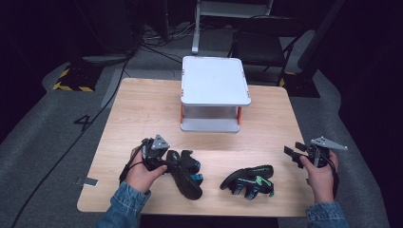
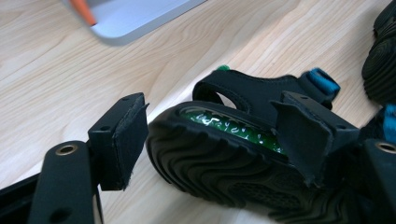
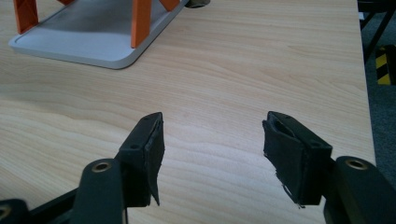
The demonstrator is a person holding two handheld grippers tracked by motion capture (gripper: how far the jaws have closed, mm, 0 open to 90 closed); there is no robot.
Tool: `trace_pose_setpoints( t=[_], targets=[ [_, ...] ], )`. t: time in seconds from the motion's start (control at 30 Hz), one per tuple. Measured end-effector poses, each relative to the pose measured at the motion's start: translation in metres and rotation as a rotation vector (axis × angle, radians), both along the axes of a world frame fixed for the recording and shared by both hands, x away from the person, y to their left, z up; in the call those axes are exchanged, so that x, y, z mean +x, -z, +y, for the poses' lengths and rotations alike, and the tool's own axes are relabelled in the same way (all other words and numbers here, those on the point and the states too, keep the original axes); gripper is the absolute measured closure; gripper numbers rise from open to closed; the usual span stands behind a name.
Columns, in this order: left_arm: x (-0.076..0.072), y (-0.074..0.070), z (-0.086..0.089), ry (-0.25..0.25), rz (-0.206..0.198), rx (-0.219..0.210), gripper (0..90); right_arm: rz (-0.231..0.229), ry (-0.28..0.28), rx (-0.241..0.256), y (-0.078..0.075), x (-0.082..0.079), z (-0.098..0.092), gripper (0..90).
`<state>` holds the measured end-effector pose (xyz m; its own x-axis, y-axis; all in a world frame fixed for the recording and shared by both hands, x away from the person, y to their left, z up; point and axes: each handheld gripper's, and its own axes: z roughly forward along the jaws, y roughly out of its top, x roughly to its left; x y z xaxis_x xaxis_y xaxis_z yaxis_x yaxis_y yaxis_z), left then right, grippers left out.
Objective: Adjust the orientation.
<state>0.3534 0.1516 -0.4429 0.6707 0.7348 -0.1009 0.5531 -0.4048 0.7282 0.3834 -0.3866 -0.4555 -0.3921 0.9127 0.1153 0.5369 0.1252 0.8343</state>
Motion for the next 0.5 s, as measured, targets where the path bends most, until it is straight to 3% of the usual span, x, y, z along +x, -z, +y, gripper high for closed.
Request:
trace_pose_setpoints(
  t=[0.2,0.27,0.33,0.4,0.5],
  targets=[
    [-0.012,-0.001,0.027,-0.028,0.034,-0.018,26.0,-0.001,-0.026,-0.006,-0.002,0.011,0.013,39.1],
    [-0.016,0.0,0.033,-0.032,0.053,-0.044,26.0,-0.001,-0.038,-0.013,-0.002,0.014,0.017,39.0],
    [-0.019,0.001,0.038,-0.035,0.064,-0.066,26.0,0.0,-0.046,-0.012,-0.002,0.017,0.021,38.9],
    [-0.022,0.001,0.038,-0.029,0.05,-0.069,26.6,0.005,-0.047,-0.011,-0.002,0.019,0.024,38.8],
    [-0.026,-0.001,0.043,-0.012,0.073,-0.068,28.7,0.007,-0.057,-0.017,-0.002,0.021,0.027,38.8]
  ],
)
